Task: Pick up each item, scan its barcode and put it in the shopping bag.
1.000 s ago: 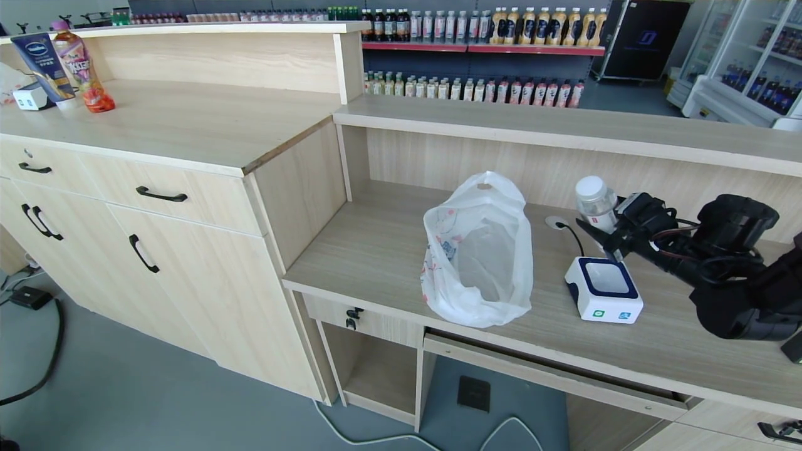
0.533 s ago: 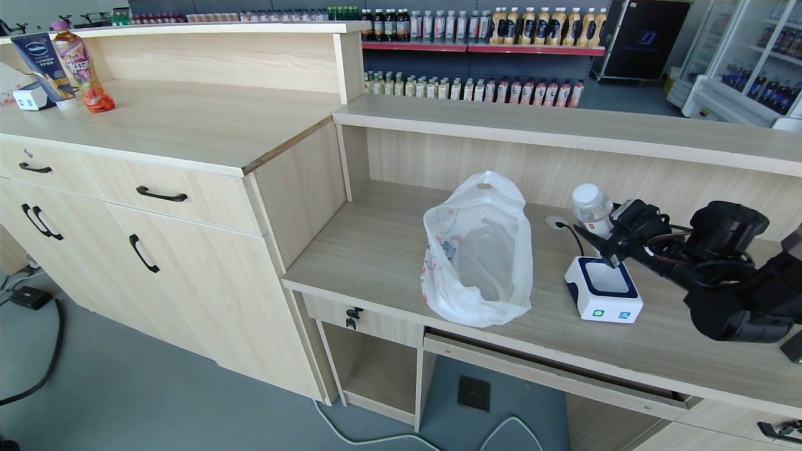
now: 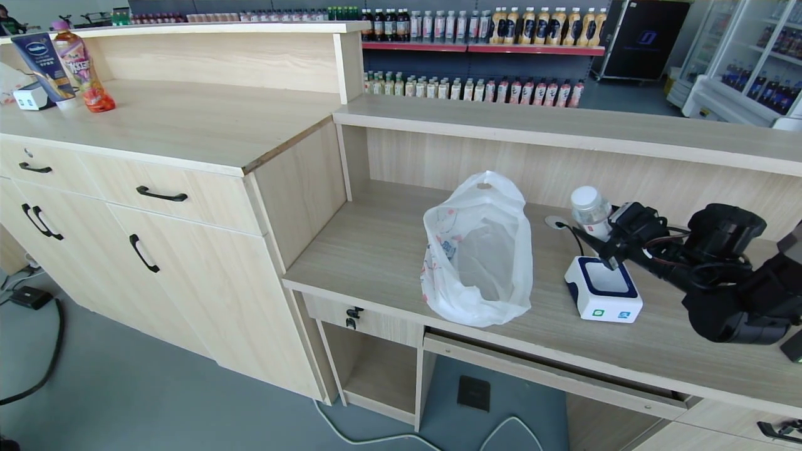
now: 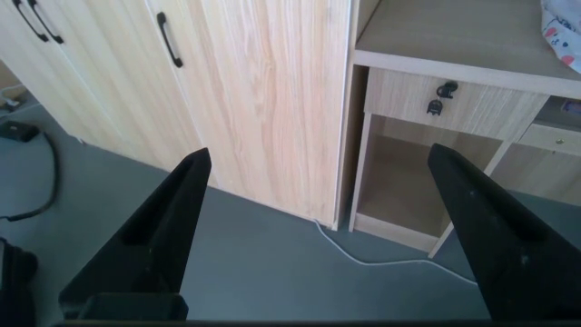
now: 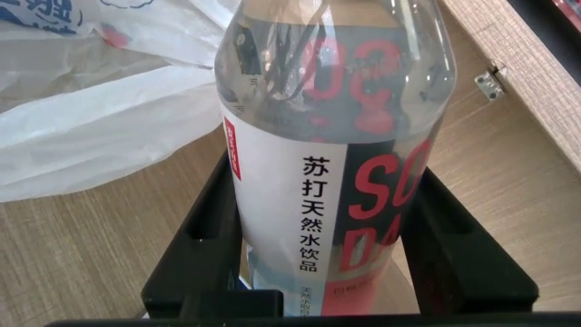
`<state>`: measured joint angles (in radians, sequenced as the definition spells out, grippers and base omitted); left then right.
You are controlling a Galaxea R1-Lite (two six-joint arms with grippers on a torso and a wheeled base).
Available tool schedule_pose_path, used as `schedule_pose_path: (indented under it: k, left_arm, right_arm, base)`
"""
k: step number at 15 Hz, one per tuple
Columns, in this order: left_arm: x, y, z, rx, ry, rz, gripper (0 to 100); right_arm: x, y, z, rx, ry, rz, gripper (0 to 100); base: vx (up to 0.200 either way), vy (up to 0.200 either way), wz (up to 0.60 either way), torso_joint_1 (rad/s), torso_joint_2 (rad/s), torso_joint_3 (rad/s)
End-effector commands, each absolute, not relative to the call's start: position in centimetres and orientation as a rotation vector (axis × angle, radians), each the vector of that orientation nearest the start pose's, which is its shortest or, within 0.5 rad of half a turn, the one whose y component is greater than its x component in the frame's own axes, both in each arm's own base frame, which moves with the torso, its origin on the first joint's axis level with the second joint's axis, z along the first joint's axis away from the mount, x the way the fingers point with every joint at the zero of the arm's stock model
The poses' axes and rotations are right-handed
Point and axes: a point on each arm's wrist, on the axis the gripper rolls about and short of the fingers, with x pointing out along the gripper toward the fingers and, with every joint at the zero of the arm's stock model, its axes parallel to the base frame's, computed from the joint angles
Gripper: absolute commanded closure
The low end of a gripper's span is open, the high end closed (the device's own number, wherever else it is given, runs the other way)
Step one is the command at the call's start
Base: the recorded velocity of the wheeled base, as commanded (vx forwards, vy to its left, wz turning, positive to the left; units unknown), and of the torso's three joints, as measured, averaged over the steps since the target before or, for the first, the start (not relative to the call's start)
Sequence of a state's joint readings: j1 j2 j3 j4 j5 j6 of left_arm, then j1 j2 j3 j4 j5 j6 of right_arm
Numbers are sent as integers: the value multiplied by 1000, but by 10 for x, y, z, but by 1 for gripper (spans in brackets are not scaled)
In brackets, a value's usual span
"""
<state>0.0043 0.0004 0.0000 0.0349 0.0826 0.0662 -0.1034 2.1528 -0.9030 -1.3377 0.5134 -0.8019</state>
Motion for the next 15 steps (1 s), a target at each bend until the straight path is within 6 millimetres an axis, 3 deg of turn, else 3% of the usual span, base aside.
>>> schedule_pose_path:
  k: [1,15]
  left_arm:
    - [-23,2,72,67,38,86,0]
    - [-23,2,72,67,38,86,0]
  right_arm:
    - [391,-30,115,-818,-245,352,100]
    - [392,-34,113,-815,-239,346,100]
  base:
    - [0,0,0,0,0,0]
    - [0,0,0,0,0,0]
